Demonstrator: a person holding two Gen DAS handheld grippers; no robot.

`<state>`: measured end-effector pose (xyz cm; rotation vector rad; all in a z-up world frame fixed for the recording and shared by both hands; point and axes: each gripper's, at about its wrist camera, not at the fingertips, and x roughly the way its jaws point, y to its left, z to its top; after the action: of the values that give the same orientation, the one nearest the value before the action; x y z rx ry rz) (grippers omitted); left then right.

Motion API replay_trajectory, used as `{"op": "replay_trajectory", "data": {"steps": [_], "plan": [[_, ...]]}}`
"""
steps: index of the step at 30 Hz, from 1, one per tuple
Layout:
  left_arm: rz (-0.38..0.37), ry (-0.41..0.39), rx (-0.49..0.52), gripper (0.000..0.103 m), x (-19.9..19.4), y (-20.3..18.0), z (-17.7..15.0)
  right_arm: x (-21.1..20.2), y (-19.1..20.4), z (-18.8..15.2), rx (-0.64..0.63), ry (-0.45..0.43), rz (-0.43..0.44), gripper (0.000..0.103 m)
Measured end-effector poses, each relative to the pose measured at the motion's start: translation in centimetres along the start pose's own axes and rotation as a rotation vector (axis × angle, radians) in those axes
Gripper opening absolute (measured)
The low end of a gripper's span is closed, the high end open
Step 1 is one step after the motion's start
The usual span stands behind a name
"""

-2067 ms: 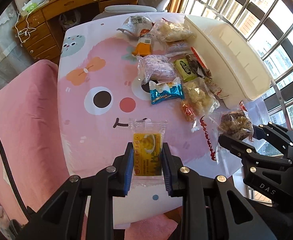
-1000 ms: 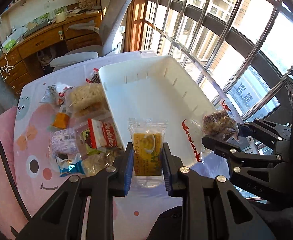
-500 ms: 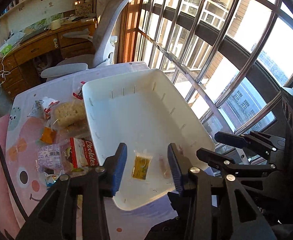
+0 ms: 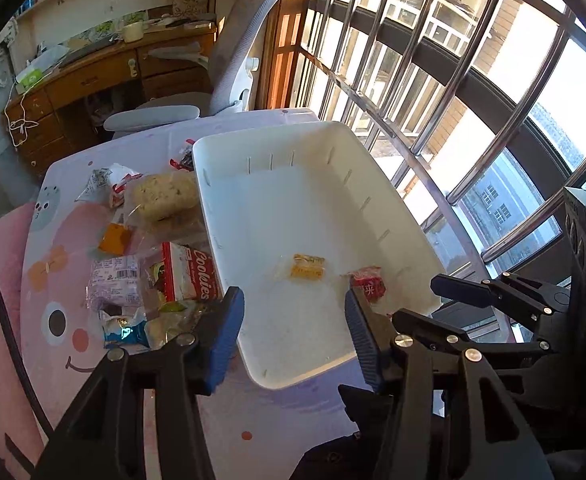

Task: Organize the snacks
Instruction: 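Withdraw both open tools from the basket back toward the snack pile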

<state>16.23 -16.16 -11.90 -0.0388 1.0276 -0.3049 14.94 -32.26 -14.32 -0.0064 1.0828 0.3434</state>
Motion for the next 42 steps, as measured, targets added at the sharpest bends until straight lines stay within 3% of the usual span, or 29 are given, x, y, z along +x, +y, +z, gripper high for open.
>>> {"op": "replay_trajectory", "data": {"steps": [23,42], "plan": [[0.03,0.093,-0.076,0.051,-2.6,9.5,-5.2,1.9,6.9,-2.1,0.119,0.065,0.033,0.054],[-0.065,0.156,0.097,0.059,-4.6,19.4,-6.0,3.0,16.1,-4.8,0.386,0.032,-0.058,0.054]]}}
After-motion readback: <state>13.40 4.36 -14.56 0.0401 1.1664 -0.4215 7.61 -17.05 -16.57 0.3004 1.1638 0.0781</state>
